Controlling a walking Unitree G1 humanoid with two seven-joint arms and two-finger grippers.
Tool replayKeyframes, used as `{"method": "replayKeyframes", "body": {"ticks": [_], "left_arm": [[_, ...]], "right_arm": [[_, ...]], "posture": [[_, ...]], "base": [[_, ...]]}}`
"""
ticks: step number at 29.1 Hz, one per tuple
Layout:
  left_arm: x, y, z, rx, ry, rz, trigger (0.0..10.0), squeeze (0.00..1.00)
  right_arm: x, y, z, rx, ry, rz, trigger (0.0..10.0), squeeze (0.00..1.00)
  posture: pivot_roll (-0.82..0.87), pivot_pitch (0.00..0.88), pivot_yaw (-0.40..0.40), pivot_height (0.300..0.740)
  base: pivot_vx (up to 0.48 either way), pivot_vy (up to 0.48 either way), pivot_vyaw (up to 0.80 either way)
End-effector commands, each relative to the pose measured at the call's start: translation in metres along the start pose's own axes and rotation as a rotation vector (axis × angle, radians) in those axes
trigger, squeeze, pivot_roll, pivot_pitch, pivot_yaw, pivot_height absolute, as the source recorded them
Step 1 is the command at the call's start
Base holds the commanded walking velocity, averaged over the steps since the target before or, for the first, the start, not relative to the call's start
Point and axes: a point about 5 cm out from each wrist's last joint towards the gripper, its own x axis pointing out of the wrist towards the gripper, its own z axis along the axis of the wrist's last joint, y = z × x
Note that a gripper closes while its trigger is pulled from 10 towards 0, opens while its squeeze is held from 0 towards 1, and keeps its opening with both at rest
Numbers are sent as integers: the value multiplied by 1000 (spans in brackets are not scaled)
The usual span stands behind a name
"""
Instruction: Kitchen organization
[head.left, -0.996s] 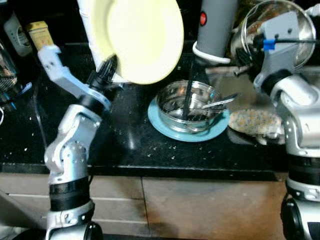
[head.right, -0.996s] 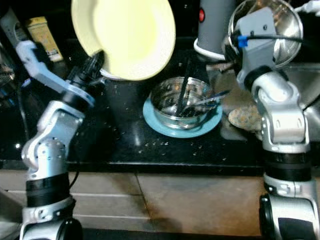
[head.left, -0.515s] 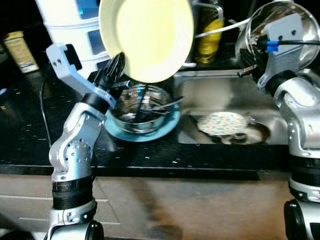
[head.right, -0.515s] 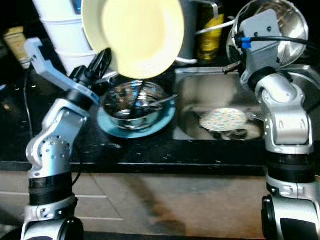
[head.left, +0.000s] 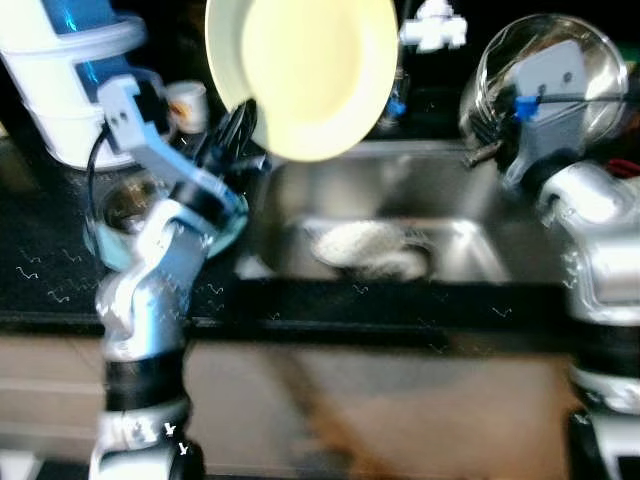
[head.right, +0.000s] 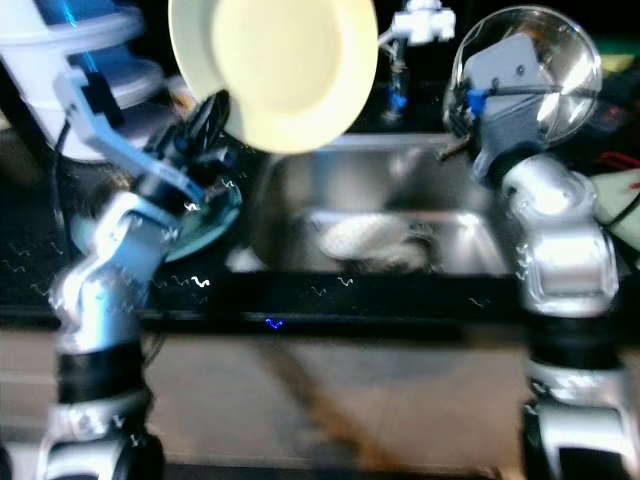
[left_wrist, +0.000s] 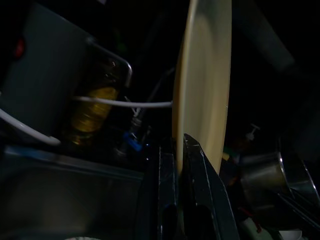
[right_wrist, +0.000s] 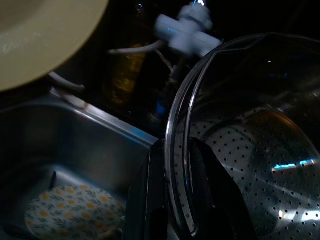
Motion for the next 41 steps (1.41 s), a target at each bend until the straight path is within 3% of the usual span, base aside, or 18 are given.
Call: {"method": "replayKeyframes", "body": {"ticks": [1,6,13,17,19,22,30,34,38,41], "left_arm": [[0,-1,-1,-24,0,-5,10000,0],[-2,3,-8,-41,38,16,10000,0],[-6,17,-23,28,135,107,10000,0],[-8,33,-38,42,237,198,10000,0],[-12,50,-53,9,321,269,10000,0],[-10,51,-59,14,359,234,10000,0],[1,47,-70,124,478,170,10000,0],[-1,50,-85,226,609,153,10000,0],[-5,53,-93,269,674,164,10000,0],[-7,56,-97,252,692,181,10000,0]], "right_arm": [[0,2,6,-12,-23,8,10000,0],[0,3,6,-17,-18,17,10000,0],[-1,5,4,-33,0,34,10000,0],[0,10,1,-55,19,68,10000,0],[1,13,-2,-90,53,77,10000,0],[2,17,-7,-116,90,89,10000,0],[1,27,-9,-118,113,128,10000,0],[-1,34,-8,-129,126,185,10000,0],[-3,36,-7,-143,133,206,10000,0],[-4,38,-7,-144,134,212,10000,0]], "posture": [[-46,0,18,740],[-48,0,19,740],[-47,0,19,740],[-48,0,21,740],[-48,0,20,740],[-57,0,23,740],[-65,0,29,740],[-71,0,32,740],[-77,0,35,740],[-80,0,38,740]], "base": [[0,0,0],[0,0,0],[0,0,0],[0,0,0],[0,0,0],[0,0,0],[0,0,0],[0,0,0],[0,0,0],[0,0,0]]}}
